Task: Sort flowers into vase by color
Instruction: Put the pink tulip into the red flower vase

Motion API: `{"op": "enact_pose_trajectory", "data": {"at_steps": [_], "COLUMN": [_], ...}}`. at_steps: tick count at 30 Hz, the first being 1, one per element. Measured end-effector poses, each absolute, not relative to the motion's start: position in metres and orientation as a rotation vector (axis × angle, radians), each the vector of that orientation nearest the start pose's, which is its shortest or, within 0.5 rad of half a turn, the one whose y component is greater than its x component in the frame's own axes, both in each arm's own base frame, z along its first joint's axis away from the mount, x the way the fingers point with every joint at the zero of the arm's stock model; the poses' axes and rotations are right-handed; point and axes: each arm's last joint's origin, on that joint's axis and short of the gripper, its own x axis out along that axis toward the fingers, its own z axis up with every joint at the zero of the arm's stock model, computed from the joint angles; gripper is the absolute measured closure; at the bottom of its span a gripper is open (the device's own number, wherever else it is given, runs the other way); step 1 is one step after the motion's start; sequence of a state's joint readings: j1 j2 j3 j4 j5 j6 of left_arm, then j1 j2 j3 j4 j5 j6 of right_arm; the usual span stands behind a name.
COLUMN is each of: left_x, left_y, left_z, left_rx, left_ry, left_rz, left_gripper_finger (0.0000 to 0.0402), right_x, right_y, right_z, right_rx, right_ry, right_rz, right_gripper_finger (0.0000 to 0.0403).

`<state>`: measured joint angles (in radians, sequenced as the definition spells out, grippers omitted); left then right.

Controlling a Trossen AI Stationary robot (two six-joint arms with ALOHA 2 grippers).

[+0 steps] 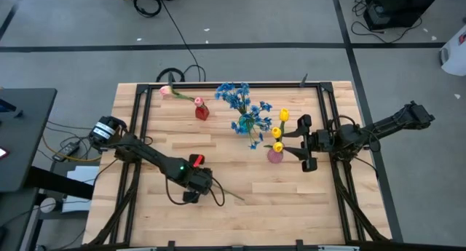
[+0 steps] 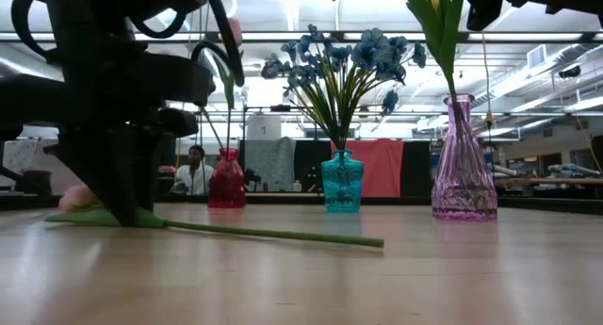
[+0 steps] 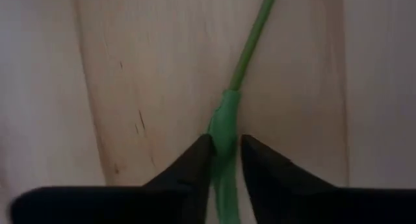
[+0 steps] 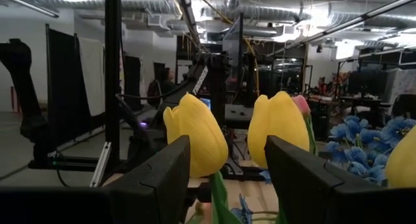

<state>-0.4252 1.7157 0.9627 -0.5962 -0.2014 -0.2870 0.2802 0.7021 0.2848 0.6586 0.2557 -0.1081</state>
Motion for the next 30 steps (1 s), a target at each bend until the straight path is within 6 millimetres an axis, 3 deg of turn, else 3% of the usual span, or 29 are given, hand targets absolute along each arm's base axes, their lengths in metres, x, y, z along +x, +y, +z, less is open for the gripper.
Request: {"op": "enact_pose_trajectory", "data": {"at_steps": [5, 7, 18, 24, 30], "left_x": [0.274, 0.274, 0.284, 0.286, 0.285], "left_y": [-0.118, -0.117, -0.115, -0.113, -0.111], "left_z": [0.147, 0.148, 0.182, 0.186, 0.186], "left_rx": [0.263, 0.314, 0.788, 1.071, 1.12], "left_ry": [1.295, 1.295, 1.307, 1.296, 1.303], "left_rz": [-0.067, -0.1, -0.135, -0.215, -0.181], "left_gripper_finger": [0.0386, 0.0394, 0.039, 0.0389, 0.0341], "right_x": [0.156, 0.156, 0.156, 0.156, 0.156], "right_y": [0.038, 0.038, 0.038, 0.038, 0.038], "right_z": [0.252, 0.252, 0.252, 0.252, 0.252], "right_rx": [-0.046, -0.046, -0.046, -0.048, -0.048], "right_ry": [-0.234, -0.234, -0.233, -0.226, -0.226], "right_rz": [0.031, 0.031, 0.035, 0.035, 0.035], "right_gripper_finger": [0.0192, 0.0192, 0.0192, 0.0192, 0.0192]}}
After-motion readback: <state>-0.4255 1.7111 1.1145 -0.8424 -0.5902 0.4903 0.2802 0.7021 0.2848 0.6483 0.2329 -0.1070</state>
